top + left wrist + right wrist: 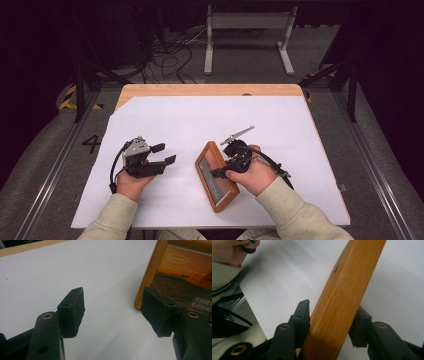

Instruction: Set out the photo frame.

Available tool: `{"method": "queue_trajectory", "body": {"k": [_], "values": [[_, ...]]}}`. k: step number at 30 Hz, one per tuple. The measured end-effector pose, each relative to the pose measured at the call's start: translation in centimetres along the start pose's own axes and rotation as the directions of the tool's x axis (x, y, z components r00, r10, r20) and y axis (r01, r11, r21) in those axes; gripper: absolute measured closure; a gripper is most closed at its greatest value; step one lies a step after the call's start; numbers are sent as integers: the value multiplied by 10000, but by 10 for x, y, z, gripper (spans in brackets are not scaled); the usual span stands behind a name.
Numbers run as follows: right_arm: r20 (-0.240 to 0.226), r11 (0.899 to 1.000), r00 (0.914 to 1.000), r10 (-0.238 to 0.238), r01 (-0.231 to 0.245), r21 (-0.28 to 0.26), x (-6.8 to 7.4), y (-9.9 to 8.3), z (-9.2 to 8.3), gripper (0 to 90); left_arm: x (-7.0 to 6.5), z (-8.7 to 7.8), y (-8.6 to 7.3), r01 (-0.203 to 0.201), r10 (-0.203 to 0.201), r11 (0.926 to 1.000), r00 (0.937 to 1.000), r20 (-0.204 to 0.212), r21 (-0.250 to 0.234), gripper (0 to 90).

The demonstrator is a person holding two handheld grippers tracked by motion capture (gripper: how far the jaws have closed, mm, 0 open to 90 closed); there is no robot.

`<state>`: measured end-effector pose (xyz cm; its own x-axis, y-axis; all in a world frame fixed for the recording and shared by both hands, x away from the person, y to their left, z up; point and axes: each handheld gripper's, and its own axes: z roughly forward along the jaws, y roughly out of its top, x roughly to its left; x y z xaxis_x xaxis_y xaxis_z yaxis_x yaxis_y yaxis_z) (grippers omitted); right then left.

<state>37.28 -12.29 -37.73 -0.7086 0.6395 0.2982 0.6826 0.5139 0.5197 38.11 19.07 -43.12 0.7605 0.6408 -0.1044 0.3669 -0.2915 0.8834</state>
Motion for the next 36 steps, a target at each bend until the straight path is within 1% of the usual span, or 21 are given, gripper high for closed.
{"method": "queue_trajectory", "body": {"k": [4,8,11,12,15,16,17,18,19,20,22,23,26,27,28,30,31,33,34,35,36], "values": [[147,9989,9997,-204,197,418,3,3,-3,650,0,-1,0,-2,2,10000,10000,-24,-39,359],[-65,9981,9996,-259,263,551,3,5,-4,674,0,0,0,-14,14,10000,10000,10,-7,359],[-105,9973,9989,-450,456,569,4,6,-6,700,0,0,0,-21,21,10000,10000,-5,-11,359],[-53,9948,9973,-731,733,713,6,9,-10,700,0,-1,-1,15,-15,10000,10000,18,16,359],[-134,9917,9949,-1000,1007,799,6,11,-13,700,1,-1,-1,31,-31,10000,10000,-9,-11,359],[-261,9844,9884,-1499,1516,888,8,16,-19,700,1,-1,-2,77,-77,10000,10000,2,-48,359],[-331,9796,9839,-1758,1781,931,8,18,-21,700,1,-2,-2,54,-54,10000,10000,-19,-42,359],[-331,9796,9839,-1758,1781,931,8,18,-21,700,1,-2,-2,134,-134,9999,9999,-11,-27,359],[-357,9742,9787,-2023,2049,947,9,21,-23,700,1,-3,-2,102,-102,9999,9999,-34,-31,359],[-447,9649,9691,-2426,2458,927,9,25,-27,700,1,-4,-3,96,-96,9999,9999,-55,-41,359],[-513,9533,9570,-2855,2891,876,8,30,-32,700,1,-5,-3,90,-90,9999,9999,-76,-50,359],[-553,9441,9476,-3147,3185,856,7,33,-34,700,1,-6,-4,144,-145,9999,9999,-82,-40,360],[-951,9002,9032,-4185,4264,882,2,44,-41,700,1,-8,-5,208,-208,9998,9997,-135,-50,360],[-1060,8884,8917,-4401,4496,930,1,46,-42,699,2,-8,-6,180,-180,9998,9997,-137,-35,360],[-1264,8647,8688,-4788,4916,1035,-2,52,-44,699,2,-9,-7,235,-236,9997,9996,-136,-39,360],[-1381,8458,8512,-5064,5215,1126,-6,57,-46,700,3,-10,-8,261,-261,9996,9995,-151,-51,360],[-1381,8458,8512,-5064,5215,1126,-6,57,-46,700,3,-10,-8,261,-261,9996,9995,-151,-51,360],[-1318,8260,8329,-5374,5515,1168,-13,61,-45,699,3,-11,-9,249,-250,9997,9995,-188,-34,360],[-1305,8206,8281,-5452,5590,1190,-17,62,-44,699,3,-12,-9,285,-285,9996,9994,-184,-35,360],[-1345,8076,8152,-5633,5777,1190,-22,63,-43,699,3,-12,-9,293,-294,9996,9994,-167,-31,360],[-1420,7910,7996,-5835,5992,1238,-27,65,-41,699,3,-12,-9,304,-305,9995,9994,-156,-42,360]]}}
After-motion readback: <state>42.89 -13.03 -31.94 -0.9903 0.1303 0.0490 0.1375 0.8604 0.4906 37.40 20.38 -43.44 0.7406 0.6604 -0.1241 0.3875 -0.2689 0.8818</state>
